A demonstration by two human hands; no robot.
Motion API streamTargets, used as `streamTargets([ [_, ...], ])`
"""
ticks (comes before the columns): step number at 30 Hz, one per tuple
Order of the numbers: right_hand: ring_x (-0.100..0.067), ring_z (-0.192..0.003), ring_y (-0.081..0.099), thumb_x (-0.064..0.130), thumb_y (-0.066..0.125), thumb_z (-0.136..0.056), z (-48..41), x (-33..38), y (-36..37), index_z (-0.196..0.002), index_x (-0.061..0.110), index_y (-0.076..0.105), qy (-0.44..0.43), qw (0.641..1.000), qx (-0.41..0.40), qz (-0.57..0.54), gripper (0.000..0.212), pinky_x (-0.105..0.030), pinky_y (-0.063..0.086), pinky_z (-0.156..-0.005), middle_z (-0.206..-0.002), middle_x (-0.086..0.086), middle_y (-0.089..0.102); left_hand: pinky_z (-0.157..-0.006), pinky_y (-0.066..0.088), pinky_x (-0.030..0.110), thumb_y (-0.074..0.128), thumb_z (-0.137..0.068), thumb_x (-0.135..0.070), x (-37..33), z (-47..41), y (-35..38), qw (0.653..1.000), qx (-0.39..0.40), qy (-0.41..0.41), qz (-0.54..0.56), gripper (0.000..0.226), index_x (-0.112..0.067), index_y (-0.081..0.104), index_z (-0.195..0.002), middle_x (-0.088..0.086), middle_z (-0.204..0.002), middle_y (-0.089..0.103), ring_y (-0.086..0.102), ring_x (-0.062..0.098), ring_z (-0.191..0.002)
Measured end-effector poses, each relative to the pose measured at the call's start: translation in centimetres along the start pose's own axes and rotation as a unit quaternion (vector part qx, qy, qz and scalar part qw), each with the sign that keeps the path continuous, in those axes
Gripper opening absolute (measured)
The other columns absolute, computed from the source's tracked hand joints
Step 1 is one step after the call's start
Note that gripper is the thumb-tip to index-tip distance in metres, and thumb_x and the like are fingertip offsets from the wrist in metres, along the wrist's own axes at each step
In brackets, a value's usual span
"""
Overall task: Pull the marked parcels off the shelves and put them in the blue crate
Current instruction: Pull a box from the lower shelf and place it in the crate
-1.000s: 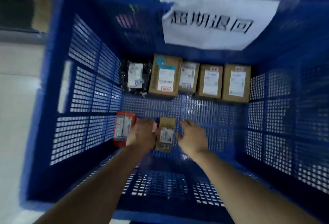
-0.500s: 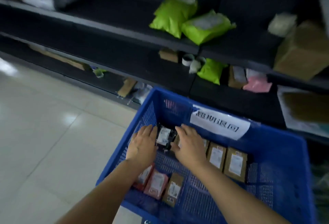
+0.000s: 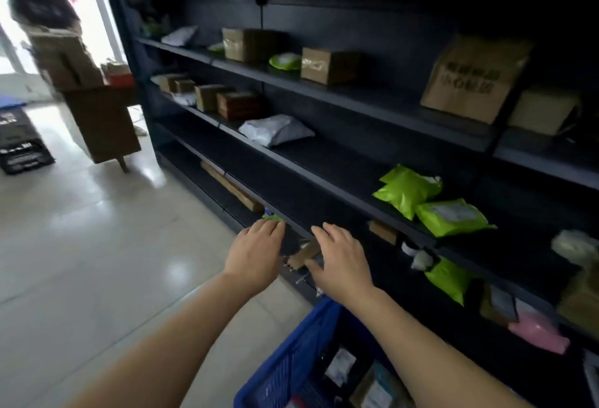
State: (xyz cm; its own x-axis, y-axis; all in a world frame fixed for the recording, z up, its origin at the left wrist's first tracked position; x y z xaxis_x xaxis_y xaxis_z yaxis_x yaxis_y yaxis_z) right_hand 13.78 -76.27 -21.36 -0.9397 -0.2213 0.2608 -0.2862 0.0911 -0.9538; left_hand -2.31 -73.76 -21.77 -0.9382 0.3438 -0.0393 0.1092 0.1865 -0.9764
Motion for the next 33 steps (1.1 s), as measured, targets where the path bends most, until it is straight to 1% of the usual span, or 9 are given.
streamTargets([
  [3,-0.019,-0.145,0.02,0.042,0.051,-0.095,-3.1,4.1,-1.2,-0.149,0.021,0.026,-0.033,0.999,-0.015,0.007,0.063,-0.037,0.02,-0.116,-0.156,-0.002,0.027,-0.112,0.033,0.036,0.057,-0.089,-0.03,4.3,-0.5,-2.8,0.999,-0.025,-0.017,-0.014,0.061,-0.016,0.034,-0.144,0.001,-0.145,0.042,0.034,0.021,-0.136],
  [6,-0.019,-0.144,0.021,0.041,0.051,-0.095,-6.5,8.1,-1.5,-0.148,0.02,0.027,-0.053,0.998,-0.033,0.022,0.062,-0.037,0.02,-0.116,-0.155,-0.002,0.029,-0.113,0.032,0.035,0.056,-0.089,-0.031,9.0,-1.1,-4.9,0.998,-0.048,-0.029,-0.03,0.066,-0.016,0.028,-0.148,0.001,-0.147,0.04,0.032,0.02,-0.138],
  [10,-0.02,-0.144,0.023,0.041,0.053,-0.094,-11.5,13.2,-1.4,-0.148,0.02,0.028,-0.054,0.996,-0.052,0.041,0.063,-0.038,0.023,-0.117,-0.154,-0.003,0.031,-0.111,0.033,0.035,0.054,-0.091,-0.03,15.6,-2.5,-7.4,0.995,-0.076,-0.035,-0.05,0.066,-0.016,0.026,-0.149,0.0,-0.147,0.039,0.032,0.019,-0.138],
  [14,-0.02,-0.144,0.024,0.041,0.054,-0.093,-16.6,17.8,-0.9,-0.148,0.019,0.029,-0.046,0.996,-0.061,0.054,0.064,-0.038,0.024,-0.117,-0.153,-0.003,0.032,-0.11,0.033,0.036,0.059,-0.088,-0.025,22.3,-4.3,-9.4,0.993,-0.094,-0.048,-0.054,0.069,-0.018,0.027,-0.149,0.0,-0.145,0.041,0.033,0.019,-0.138],
  [19,-0.021,-0.144,0.024,0.041,0.055,-0.092,-22.4,22.7,-0.1,-0.148,0.019,0.03,-0.042,0.995,-0.062,0.07,0.065,-0.038,0.025,-0.117,-0.153,-0.004,0.032,-0.108,0.035,0.036,0.061,-0.087,-0.025,29.8,-6.5,-10.9,0.992,-0.097,-0.048,-0.07,0.069,-0.017,0.03,-0.148,0.001,-0.143,0.043,0.036,0.02,-0.135],
  [25,-0.021,-0.141,0.028,0.041,0.056,-0.091,-29.6,26.5,0.4,-0.146,0.02,0.031,-0.05,0.993,-0.067,0.082,0.064,-0.039,0.028,-0.115,-0.15,-0.003,0.035,-0.107,0.035,0.036,0.063,-0.086,-0.024,37.1,-9.9,-11.3,0.991,-0.098,-0.066,-0.065,0.066,-0.017,0.033,-0.145,0.0,-0.14,0.046,0.038,0.02,-0.133],
  [33,-0.022,-0.136,0.034,0.041,0.056,-0.092,-41.6,28.3,2.3,-0.143,0.019,0.035,-0.063,0.991,-0.073,0.092,0.059,-0.038,0.031,-0.112,-0.143,-0.003,0.042,-0.105,0.037,0.035,0.063,-0.086,-0.023,45.1,-18.3,-9.6,0.99,-0.097,-0.075,-0.075,0.06,-0.016,0.038,-0.141,0.001,-0.136,0.049,0.04,0.021,-0.129],
])
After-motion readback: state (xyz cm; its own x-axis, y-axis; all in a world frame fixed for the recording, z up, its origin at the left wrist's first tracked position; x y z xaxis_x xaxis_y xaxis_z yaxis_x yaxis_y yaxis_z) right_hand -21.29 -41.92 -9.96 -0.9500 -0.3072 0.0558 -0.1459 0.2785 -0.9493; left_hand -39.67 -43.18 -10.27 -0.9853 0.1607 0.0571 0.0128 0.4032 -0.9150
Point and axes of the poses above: each hand's wrist, its own z-axis away from the middle knuckle, its own y-axis out of the palm, x = y × z, the point moved 2 cm from there along -z, towards the middle knuckle
